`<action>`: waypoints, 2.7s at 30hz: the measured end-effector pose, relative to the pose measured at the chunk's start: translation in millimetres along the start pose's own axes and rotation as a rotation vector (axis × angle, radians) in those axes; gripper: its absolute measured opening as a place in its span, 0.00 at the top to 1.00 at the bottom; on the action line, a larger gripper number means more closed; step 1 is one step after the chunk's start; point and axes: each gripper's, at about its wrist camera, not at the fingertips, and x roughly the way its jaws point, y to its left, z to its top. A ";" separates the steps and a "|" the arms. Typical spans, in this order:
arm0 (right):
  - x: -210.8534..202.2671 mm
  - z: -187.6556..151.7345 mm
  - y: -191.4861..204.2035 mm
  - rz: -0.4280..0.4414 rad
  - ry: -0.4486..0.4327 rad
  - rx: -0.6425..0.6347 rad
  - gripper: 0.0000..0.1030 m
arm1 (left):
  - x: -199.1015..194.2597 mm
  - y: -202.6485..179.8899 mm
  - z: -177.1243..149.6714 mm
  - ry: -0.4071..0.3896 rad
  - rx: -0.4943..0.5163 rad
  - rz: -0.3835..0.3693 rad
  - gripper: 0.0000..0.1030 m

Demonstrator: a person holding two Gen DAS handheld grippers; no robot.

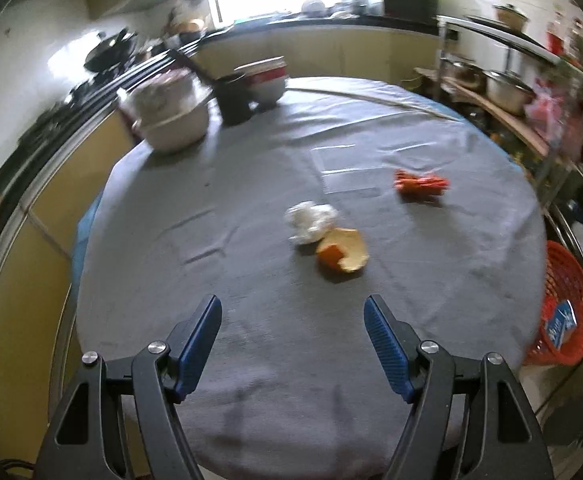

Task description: Collect trash

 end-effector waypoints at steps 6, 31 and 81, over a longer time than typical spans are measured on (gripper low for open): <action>19.0 -1.3 2.2 0.000 0.036 -0.019 0.43 | 16.4 21.5 2.7 0.036 -0.047 0.009 0.28; 172.0 68.7 -44.8 -0.025 0.165 -0.133 0.43 | 127.4 39.1 77.1 0.176 -0.132 -0.267 0.28; 179.3 44.6 -27.9 -0.004 0.257 -0.202 0.85 | 89.6 48.0 70.4 0.059 -0.208 -0.294 0.81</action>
